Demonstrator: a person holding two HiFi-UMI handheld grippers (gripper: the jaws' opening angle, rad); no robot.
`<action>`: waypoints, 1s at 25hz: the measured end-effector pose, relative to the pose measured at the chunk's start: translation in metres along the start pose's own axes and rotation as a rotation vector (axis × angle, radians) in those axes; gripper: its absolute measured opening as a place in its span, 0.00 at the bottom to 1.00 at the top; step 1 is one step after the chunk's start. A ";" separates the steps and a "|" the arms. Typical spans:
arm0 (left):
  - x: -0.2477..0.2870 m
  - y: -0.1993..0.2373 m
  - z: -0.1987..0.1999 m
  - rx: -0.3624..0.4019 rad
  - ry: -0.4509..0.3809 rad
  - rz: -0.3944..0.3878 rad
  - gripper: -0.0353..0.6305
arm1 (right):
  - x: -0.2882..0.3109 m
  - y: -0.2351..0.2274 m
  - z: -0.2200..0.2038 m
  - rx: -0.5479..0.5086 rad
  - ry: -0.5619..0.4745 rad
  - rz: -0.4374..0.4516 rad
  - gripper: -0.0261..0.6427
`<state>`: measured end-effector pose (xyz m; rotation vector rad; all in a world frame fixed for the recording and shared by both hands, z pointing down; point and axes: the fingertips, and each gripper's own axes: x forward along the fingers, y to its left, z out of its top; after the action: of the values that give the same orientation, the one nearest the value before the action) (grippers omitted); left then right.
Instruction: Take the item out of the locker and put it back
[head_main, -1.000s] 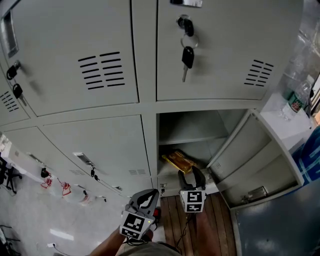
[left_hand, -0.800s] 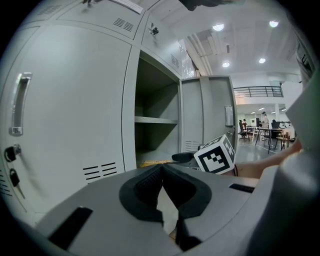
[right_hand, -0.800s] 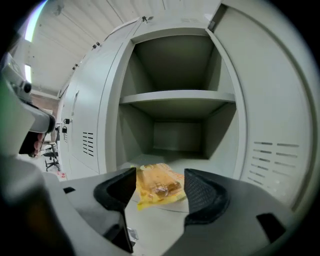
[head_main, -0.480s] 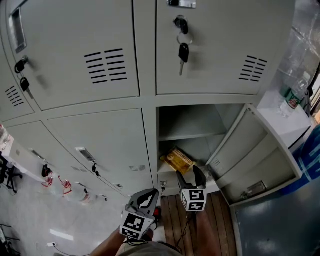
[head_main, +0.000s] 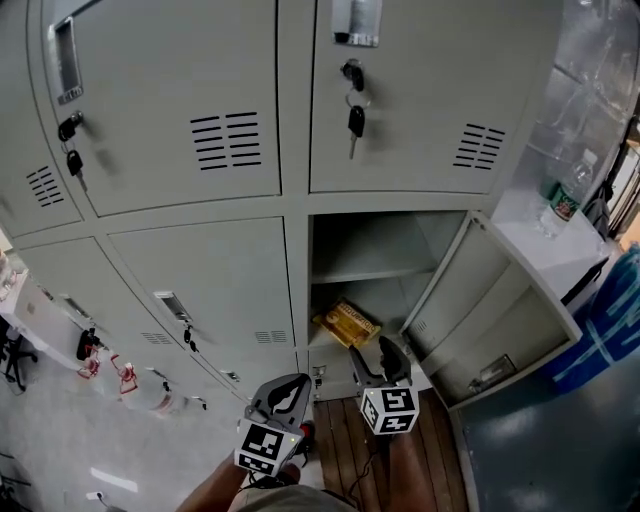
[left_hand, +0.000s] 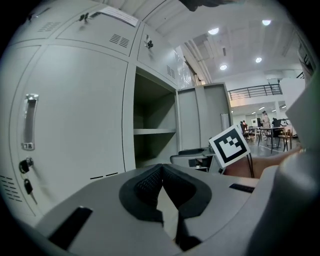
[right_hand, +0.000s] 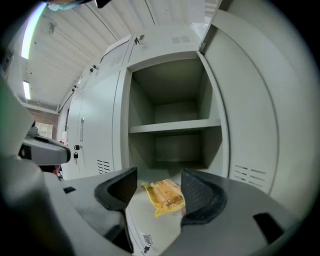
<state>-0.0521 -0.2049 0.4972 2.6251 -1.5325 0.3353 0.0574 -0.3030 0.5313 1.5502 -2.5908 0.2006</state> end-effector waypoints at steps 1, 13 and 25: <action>-0.002 -0.001 0.002 0.002 -0.007 0.001 0.08 | -0.008 0.001 0.004 0.003 -0.011 -0.005 0.45; -0.031 -0.018 0.008 0.008 -0.051 0.010 0.08 | -0.112 0.017 0.029 -0.026 -0.103 -0.134 0.25; -0.075 -0.047 -0.010 0.005 -0.045 0.021 0.08 | -0.187 0.056 0.003 -0.024 -0.093 -0.149 0.09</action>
<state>-0.0485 -0.1159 0.4919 2.6399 -1.5754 0.2834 0.0960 -0.1155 0.4946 1.7748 -2.5203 0.0858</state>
